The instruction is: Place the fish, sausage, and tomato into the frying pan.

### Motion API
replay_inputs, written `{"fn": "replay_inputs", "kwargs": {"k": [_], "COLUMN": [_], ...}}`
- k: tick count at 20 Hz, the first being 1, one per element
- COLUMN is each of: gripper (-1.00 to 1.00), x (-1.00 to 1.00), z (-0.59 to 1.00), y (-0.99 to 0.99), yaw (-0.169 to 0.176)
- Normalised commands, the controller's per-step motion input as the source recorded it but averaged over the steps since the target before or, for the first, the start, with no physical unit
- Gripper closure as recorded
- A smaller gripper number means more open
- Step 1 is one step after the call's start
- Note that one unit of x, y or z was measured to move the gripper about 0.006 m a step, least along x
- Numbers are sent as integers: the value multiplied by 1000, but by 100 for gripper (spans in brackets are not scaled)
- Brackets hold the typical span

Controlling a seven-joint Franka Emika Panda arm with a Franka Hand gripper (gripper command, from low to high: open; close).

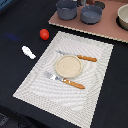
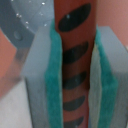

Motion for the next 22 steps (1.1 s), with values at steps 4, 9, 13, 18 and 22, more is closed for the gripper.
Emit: {"fn": "replay_inputs", "kwargs": {"k": [4,9,13,18,22], "gripper": [100,100,100,-100,-100], "x": [739,751,591,188,-3], "z": [58,38,-24,-29,471], "y": [409,385,379,285,343], "yaw": [-40,-41,-42,-11,0]}}
